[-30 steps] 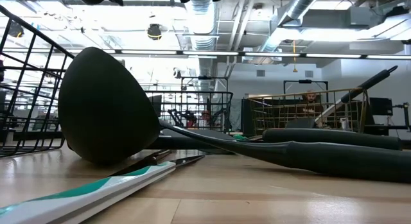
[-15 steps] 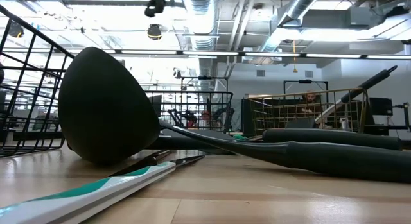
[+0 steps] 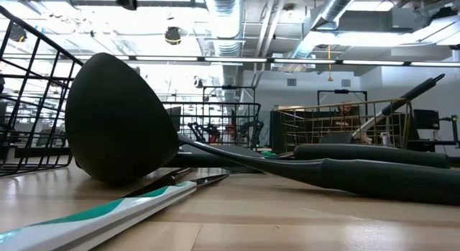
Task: Pick & Place Kitchen Items
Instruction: Put the black spatula into the bottom black wire basket
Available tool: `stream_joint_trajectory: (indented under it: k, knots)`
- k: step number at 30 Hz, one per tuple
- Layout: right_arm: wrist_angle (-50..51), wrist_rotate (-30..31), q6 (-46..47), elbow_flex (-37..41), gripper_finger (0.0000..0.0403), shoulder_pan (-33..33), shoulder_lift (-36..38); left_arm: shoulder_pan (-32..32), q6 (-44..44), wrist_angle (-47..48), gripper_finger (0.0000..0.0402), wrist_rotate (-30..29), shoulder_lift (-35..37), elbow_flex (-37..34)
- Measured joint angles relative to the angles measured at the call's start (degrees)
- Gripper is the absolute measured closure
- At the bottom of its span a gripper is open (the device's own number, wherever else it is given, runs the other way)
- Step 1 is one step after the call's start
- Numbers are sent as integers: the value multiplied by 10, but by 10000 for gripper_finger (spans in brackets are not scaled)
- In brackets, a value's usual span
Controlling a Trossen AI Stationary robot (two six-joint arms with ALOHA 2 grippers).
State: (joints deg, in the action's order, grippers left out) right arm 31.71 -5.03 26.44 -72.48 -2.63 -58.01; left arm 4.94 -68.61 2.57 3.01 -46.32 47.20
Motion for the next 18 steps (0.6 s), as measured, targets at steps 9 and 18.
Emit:
stream_joint_trajectory:
  k: [9, 18]
  knots:
    - [64, 0, 15, 0, 285, 5, -13, -139, -182, 106, 401, -13, 24, 0]
    - [94, 0, 15, 0, 285, 30, -21, -328, -384, 213, 401, -102, 25, 0]
